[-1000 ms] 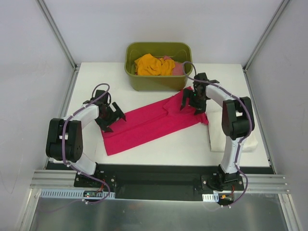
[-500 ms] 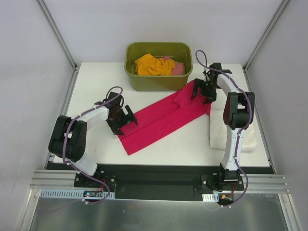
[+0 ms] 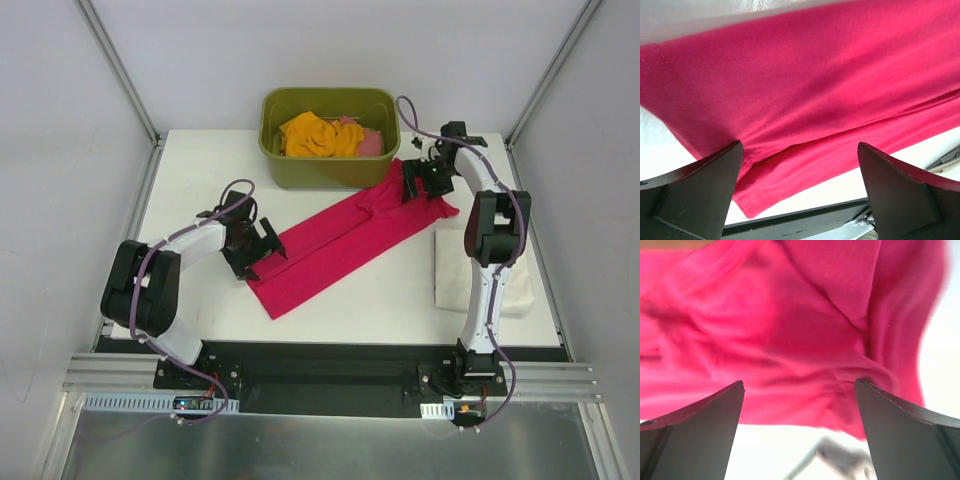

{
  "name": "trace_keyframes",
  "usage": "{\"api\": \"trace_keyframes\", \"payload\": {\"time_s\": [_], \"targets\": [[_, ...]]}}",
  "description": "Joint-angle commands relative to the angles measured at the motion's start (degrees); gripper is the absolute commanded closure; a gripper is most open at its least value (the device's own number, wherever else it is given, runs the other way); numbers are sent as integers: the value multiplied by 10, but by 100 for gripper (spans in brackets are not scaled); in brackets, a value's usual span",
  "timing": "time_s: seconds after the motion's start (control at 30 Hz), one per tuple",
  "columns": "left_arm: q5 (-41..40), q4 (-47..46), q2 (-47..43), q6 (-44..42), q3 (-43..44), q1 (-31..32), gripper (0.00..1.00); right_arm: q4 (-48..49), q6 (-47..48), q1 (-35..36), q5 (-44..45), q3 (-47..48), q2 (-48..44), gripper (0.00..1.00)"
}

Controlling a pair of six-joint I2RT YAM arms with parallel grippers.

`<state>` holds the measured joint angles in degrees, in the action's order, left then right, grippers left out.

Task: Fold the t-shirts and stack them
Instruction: Rotate the tshirt 65 degrees, then grab the bottom of the folded rectangular tshirt with both arms

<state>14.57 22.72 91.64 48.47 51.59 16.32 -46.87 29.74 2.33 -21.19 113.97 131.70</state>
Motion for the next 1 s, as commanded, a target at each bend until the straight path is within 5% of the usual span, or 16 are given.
{"api": "trace_keyframes", "payload": {"time_s": [0.0, 0.23, 0.43, 0.67, 0.77, 0.97], "targets": [[-11, 20, -43, -12, -9, -1, 1, 3, 78, -4, -12, -59, -153, 3], [-35, 26, -137, -31, -4, -2, 1, 149, 24, 83, 16, -320, -429, 3], [-85, 40, -178, -43, -32, -92, 1, 198, -67, 300, 97, -408, -551, 3], [-20, 13, -131, -80, -55, -160, 1, 235, -122, 594, 159, -382, -415, 2], [23, -1, -81, -85, -46, -172, 5, 234, -129, 648, 185, -332, -330, 1], [6, -14, -31, -85, -42, -172, 30, 262, -103, 697, 196, -282, -223, 8]]}}
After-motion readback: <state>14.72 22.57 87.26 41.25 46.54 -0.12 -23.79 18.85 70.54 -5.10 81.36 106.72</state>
